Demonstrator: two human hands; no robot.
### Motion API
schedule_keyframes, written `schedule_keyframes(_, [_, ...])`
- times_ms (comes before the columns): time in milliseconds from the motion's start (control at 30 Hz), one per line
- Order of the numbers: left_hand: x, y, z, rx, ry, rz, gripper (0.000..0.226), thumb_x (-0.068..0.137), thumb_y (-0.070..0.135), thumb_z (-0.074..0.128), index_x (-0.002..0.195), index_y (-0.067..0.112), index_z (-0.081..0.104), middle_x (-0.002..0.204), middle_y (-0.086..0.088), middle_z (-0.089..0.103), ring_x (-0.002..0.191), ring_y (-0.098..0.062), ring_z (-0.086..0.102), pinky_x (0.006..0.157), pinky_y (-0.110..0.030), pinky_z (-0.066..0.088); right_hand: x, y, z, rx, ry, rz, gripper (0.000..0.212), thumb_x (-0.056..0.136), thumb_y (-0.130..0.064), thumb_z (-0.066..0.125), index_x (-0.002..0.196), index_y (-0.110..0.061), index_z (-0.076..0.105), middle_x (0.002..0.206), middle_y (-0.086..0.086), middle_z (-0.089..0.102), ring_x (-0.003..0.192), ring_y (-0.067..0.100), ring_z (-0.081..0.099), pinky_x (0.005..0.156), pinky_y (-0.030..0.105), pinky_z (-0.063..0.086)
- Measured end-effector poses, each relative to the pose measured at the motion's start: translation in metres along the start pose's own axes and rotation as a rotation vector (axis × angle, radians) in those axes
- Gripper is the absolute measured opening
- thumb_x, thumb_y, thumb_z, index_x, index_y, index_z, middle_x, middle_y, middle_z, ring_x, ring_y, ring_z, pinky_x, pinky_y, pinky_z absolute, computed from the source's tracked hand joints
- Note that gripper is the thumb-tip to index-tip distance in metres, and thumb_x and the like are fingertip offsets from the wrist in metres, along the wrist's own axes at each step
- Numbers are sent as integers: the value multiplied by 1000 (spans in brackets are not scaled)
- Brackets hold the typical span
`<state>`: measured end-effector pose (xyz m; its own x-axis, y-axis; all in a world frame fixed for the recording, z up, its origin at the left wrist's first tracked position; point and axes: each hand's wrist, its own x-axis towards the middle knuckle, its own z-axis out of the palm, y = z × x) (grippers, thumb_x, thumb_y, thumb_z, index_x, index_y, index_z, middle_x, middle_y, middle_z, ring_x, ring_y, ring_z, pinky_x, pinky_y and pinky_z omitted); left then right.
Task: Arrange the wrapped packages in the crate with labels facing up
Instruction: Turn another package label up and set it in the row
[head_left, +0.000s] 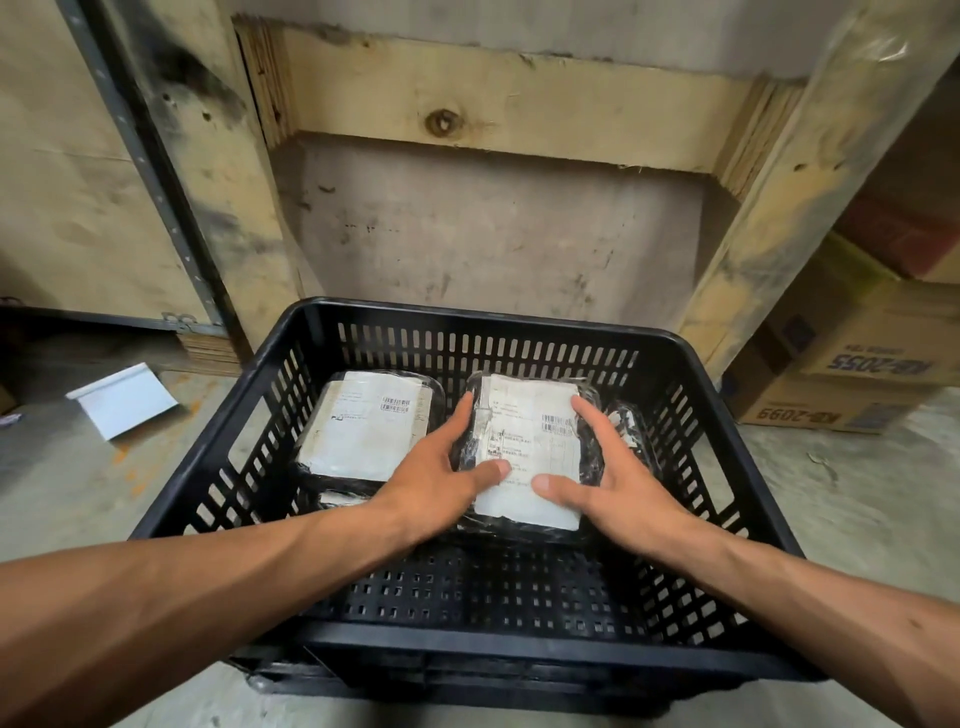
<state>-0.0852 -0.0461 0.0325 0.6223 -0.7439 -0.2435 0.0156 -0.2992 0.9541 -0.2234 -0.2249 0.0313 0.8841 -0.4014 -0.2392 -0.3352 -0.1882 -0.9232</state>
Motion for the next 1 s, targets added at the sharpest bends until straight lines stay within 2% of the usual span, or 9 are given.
schedule_keyframes(133, [6, 0, -1, 291, -142, -57, 105, 84, 36, 79, 159, 38, 6, 116, 44, 47, 85, 27, 52, 93, -6, 33, 13, 8, -11, 50, 54, 104, 97, 88, 3, 77, 160, -38, 27, 101, -20, 72, 89, 2, 76, 68, 22, 62])
schedule_keyframes(200, [10, -2, 1, 377, -183, -50, 118, 74, 39, 86, 159, 36, 4, 129, 33, 54, 96, 17, 55, 92, -6, 31, 20, 9, -13, 34, 48, 134, 97, 88, 6, 75, 159, -41, 28, 95, -21, 74, 90, 4, 77, 74, 28, 64])
schedule_keyframes(367, [25, -4, 8, 431, -173, -132, 130, 72, 29, 90, 161, 22, -4, 142, 8, 60, 125, -14, 56, 111, -28, 38, 37, 12, -10, -51, 80, 165, 97, 89, 1, 75, 159, -43, 25, 127, -11, 67, 111, 15, 70, 96, 44, 60])
schedule_keyframes(567, [46, 2, 10, 528, -133, -248, 121, 85, 6, 77, 157, 12, -20, 132, -6, 61, 115, -24, 61, 103, -35, 52, 63, 20, 4, -167, 88, 152, 95, 91, -8, 74, 163, -36, 18, 140, -7, 60, 106, 9, 64, 88, 26, 56])
schedule_keyframes(700, [42, 0, 23, 820, -176, -293, 104, 95, 9, 64, 157, 6, -20, 166, -26, 8, 146, -39, 32, 121, -38, 30, 67, 33, 10, -275, 25, 150, 94, 95, -12, 72, 164, -35, 13, 151, -3, 54, 109, 11, 59, 82, 13, 48])
schedule_keyframes(800, [40, -8, 34, 1119, -223, -242, 74, 99, -3, 45, 158, -5, 1, 165, -28, -13, 155, -37, 4, 125, -36, 12, 65, 35, 11, -453, -96, 181, 82, 103, -22, 61, 165, -36, 9, 163, 1, 40, 122, 25, 65, 103, 32, 52])
schedule_keyframes(867, [42, -10, 37, 1236, -243, -197, 71, 98, -7, 41, 157, -7, 1, 165, -29, -10, 155, -37, -1, 124, -37, 7, 66, 34, 8, -582, -151, 183, 77, 106, -30, 55, 165, -35, 7, 170, 3, 25, 140, 28, 51, 116, 37, 40])
schedule_keyframes(933, [44, -11, 34, 1332, -259, -149, 75, 98, -4, 43, 157, -6, -4, 165, -28, -11, 154, -37, -4, 124, -39, 5, 65, 33, 5, -718, -203, 165, 76, 106, -38, 51, 165, -34, 3, 174, 6, -1, 158, 26, 16, 127, 41, 15])
schedule_keyframes(1000, [48, -13, 24, 1486, -303, -9, 77, 101, 11, 45, 156, -3, -9, 164, -27, -14, 154, -38, -9, 122, -44, -3, 62, 31, 3, -866, -284, 130, 83, 104, -52, 49, 165, -32, -4, 168, 2, -28, 157, 21, -11, 128, 46, 1])
